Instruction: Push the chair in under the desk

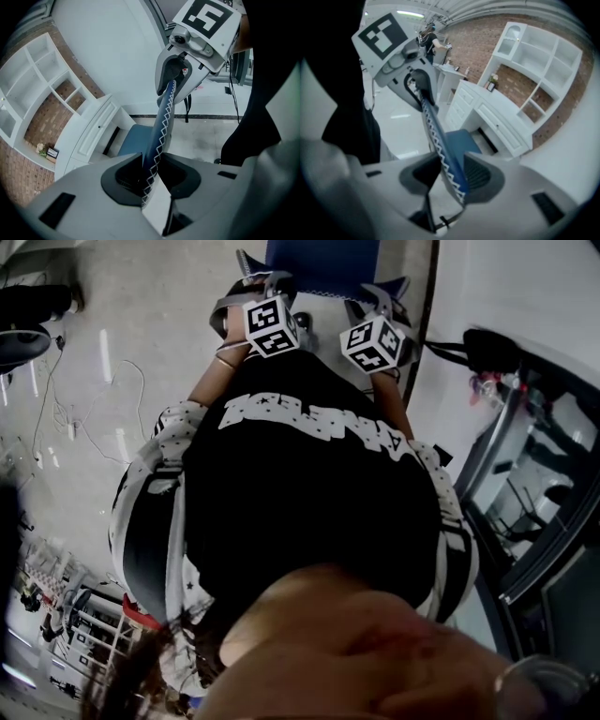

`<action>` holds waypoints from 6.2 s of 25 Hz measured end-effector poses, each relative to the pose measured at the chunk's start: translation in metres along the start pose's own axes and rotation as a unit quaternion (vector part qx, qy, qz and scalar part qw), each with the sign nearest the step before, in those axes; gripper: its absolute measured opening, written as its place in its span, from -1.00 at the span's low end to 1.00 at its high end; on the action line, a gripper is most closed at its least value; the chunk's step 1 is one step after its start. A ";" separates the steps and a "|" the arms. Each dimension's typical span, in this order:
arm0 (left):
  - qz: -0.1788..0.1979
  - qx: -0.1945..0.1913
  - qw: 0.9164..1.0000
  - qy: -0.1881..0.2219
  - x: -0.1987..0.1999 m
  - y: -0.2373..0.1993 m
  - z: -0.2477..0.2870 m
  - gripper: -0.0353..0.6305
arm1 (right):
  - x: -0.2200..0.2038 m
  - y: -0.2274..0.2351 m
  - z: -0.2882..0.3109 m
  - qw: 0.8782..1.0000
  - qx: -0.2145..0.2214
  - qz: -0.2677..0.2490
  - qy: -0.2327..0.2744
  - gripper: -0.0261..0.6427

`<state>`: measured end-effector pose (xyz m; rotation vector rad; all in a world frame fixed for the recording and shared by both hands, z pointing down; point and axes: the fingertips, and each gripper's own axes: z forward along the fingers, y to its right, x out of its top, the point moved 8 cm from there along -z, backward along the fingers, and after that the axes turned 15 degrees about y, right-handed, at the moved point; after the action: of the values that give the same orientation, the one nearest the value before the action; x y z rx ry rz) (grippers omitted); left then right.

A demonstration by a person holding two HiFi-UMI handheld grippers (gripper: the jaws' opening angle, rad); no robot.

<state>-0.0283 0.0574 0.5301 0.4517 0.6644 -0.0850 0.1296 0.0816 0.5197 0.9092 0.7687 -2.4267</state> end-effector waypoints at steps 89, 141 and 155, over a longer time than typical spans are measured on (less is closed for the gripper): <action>0.018 -0.020 0.999 0.032 0.004 -0.117 0.060 -0.52 | 0.026 0.104 0.079 0.998 -0.010 -0.013 -0.058 -0.44; -0.021 -0.094 0.994 0.050 0.009 -0.164 0.101 -0.50 | 0.020 0.158 0.110 0.998 -0.003 -0.024 -0.062 -0.43; -0.024 -0.095 0.994 0.040 -0.018 -0.207 0.125 -0.50 | 0.030 0.181 0.160 0.998 0.006 -0.027 -0.059 -0.43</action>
<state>-0.0158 -0.1840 0.5495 0.2573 0.7547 -0.0486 0.1383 -0.1612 0.5372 0.7521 0.7452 -2.5100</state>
